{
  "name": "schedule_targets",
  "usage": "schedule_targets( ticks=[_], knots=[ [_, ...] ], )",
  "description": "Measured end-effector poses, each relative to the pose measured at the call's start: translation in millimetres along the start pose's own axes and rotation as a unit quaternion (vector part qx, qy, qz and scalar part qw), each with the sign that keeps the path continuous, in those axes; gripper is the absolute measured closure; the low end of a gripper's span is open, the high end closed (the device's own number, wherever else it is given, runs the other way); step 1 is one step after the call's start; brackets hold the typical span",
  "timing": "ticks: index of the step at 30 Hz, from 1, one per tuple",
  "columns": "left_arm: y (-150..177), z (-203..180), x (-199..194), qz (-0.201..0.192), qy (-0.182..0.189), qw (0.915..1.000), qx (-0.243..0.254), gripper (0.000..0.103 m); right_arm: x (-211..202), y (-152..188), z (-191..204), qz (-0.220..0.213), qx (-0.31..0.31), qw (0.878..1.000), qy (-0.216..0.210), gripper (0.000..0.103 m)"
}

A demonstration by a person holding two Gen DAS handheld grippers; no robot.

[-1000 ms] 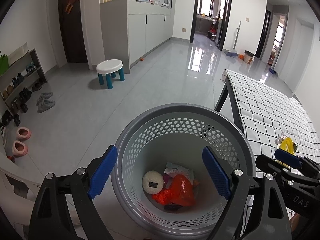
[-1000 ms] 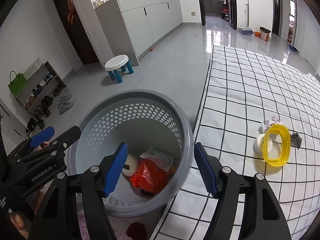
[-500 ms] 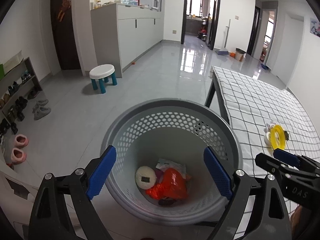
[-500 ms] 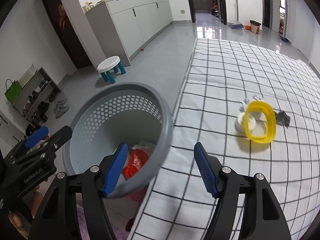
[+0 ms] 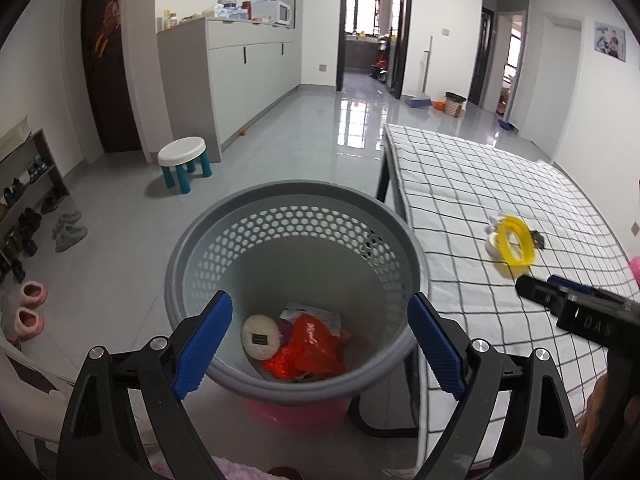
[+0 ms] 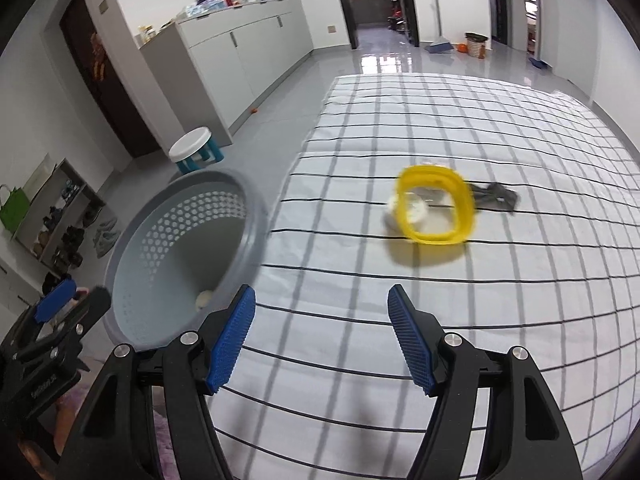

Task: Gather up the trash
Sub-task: 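Move both tools back over the bed toward the yellow ring and grey cloth, then grasp the grey cloth with the right gripper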

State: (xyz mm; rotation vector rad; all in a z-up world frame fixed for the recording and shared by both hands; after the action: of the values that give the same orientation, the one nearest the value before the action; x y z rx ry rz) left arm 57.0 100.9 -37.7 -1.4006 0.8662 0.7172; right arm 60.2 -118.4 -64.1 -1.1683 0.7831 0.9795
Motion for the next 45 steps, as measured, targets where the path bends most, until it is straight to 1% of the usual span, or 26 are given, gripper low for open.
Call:
schedule_targets(
  ticks=[4,9,14,18,22,26,37,41,45],
  knots=[
    [6.5,-15.1,-1.5,0.000,0.006,0.9999,0.010,0.015,-9.9,1.2,-24.9,-0.005,0.014,1.000,0.009,0.037],
    [11.5,-34.7,1.6,0.004,0.013,0.9996,0.024,0.016,-23.1,-1.2,-63.2,-0.010,0.024,0.999,0.037,0.037],
    [13.3,-51.0,7.0,0.007,0.010,0.9992,0.038,0.015,-28.6,-7.2,-97.0,-0.010,0.028,0.997,0.071,0.037],
    [13.5,-61.2,11.2,0.010,0.009,0.9988,0.047,0.016,-27.4,-15.2,-113.7,-0.007,0.019,0.996,0.090,0.037],
    [13.8,-68.1,14.1,0.013,0.012,0.9985,0.052,0.016,-17.3,-24.0,-124.8,0.004,0.003,0.994,0.106,0.037],
    [14.0,-74.2,20.0,0.021,0.013,0.9979,0.060,0.015,-1.4,-36.3,-134.3,0.017,-0.008,0.994,0.111,0.037],
    [14.3,-81.0,33.3,0.039,0.012,0.9968,0.069,0.015,37.6,-75.9,-158.2,0.030,-0.043,0.992,0.117,0.037],
    [13.7,-84.3,37.4,0.045,0.016,0.9962,0.072,0.016,47.8,-85.5,-161.4,0.041,-0.058,0.992,0.104,0.037],
    [12.7,-86.7,41.2,0.050,0.023,0.9957,0.074,0.016,56.7,-89.8,-158.6,0.049,-0.085,0.990,0.101,0.037]
  ],
)
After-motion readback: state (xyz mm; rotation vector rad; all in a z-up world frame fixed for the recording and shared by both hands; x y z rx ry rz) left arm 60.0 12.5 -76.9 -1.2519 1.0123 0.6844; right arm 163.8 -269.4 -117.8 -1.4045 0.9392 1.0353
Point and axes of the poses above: each gripper's, at about its wrist camera, not at the fingertips, and x roughly the way its jaws point, z to its left, y to its underside, the point moved 6 cm from there along x, roughly the way its jaws point, and after that the axes turned 15 degrees about z, right-handed, at the moved point
